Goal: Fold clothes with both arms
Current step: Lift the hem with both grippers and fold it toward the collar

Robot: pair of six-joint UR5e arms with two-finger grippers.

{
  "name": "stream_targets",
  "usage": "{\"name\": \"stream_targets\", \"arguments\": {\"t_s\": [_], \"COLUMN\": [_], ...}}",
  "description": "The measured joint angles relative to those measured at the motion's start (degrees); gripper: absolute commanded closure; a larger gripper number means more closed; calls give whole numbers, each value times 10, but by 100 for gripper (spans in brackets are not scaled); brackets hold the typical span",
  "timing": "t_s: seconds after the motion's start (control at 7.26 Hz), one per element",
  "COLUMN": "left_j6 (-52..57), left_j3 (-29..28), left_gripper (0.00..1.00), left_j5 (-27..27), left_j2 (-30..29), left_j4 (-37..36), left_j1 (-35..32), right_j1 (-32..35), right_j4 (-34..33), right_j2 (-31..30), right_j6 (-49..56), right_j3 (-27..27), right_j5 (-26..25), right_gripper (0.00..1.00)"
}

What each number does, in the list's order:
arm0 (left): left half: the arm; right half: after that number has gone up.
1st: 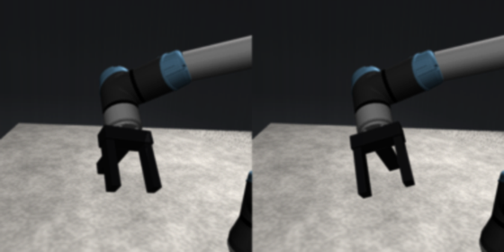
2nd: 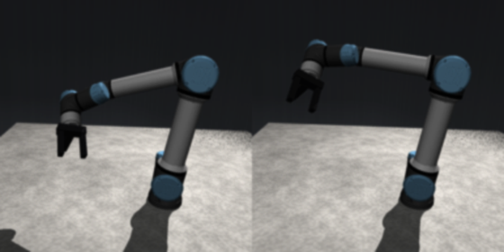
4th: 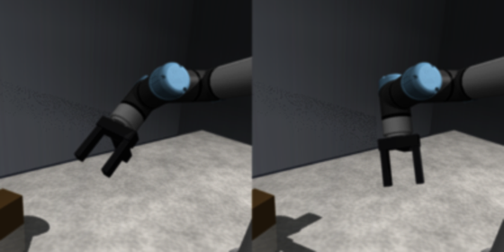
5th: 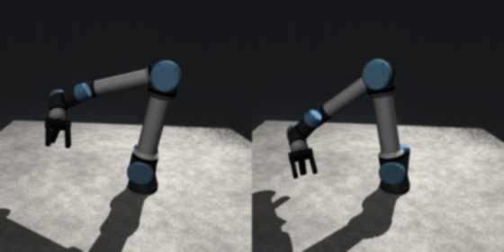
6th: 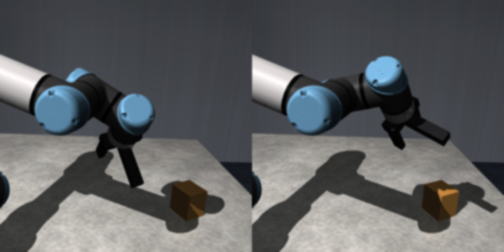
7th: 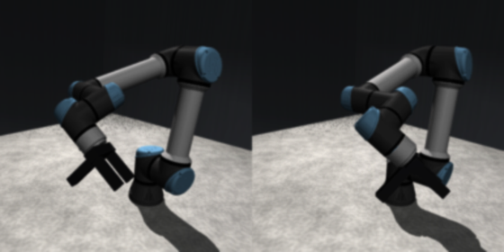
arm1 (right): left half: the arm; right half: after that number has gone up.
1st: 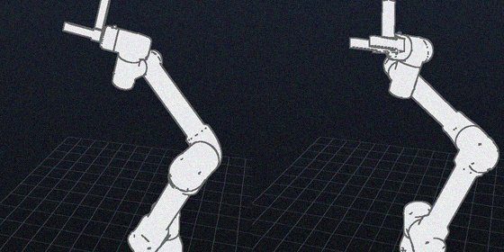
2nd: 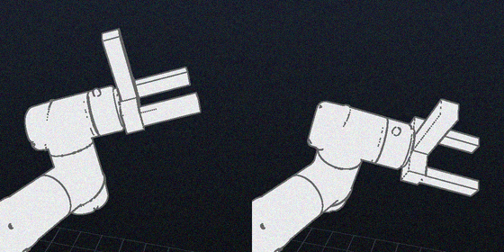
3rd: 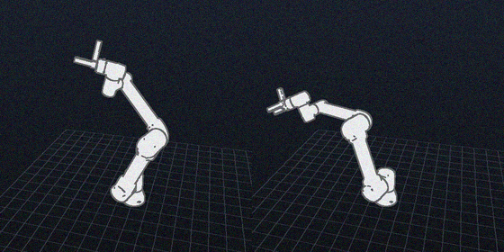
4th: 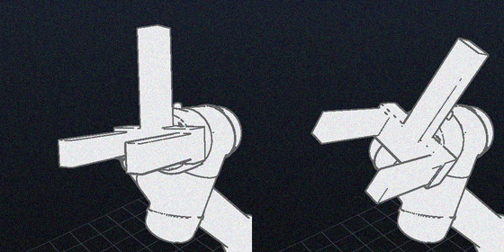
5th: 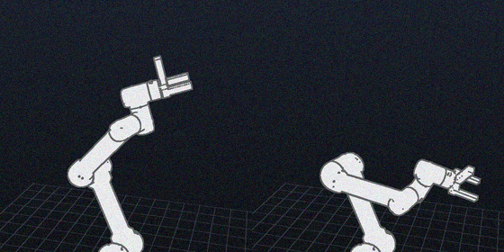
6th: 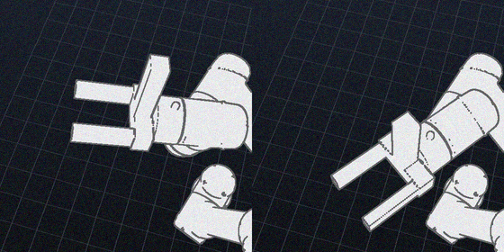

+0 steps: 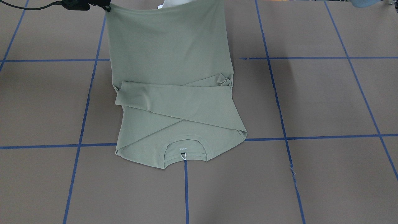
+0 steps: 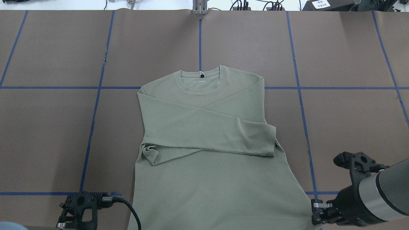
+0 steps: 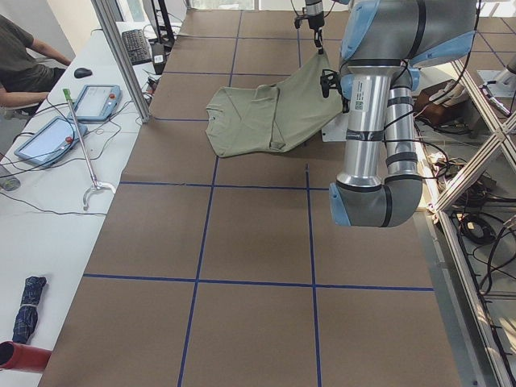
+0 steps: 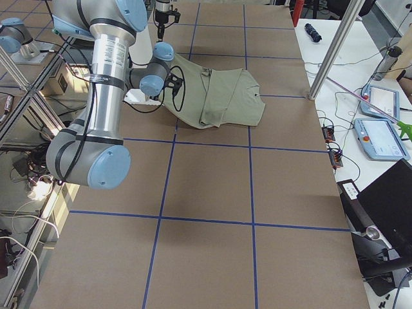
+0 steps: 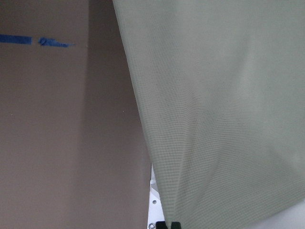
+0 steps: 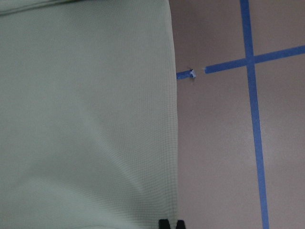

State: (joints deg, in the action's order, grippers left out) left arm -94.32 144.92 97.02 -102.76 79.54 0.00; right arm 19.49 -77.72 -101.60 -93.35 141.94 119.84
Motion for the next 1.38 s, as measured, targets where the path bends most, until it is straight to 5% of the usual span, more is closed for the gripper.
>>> {"name": "stream_targets", "arguments": {"t_s": [0.28,0.83,1.38], "left_j6": [47,141,193], "left_j3": [-13,-129,-268], "left_gripper": [100,100,100], "left_j5": [2,51,56], "left_j2": [-4,-64,-130], "left_j4": [-2,1,46], "left_j1": [-76,-256,-364], "right_j1": [78,228,287], "right_j4": [1,4,7], "right_j2": [76,218,353], "right_j6": [2,10,42], "right_j3": [-57,-191,-368], "right_j5": [1,-4,-38], "right_gripper": [100,100,100]}}
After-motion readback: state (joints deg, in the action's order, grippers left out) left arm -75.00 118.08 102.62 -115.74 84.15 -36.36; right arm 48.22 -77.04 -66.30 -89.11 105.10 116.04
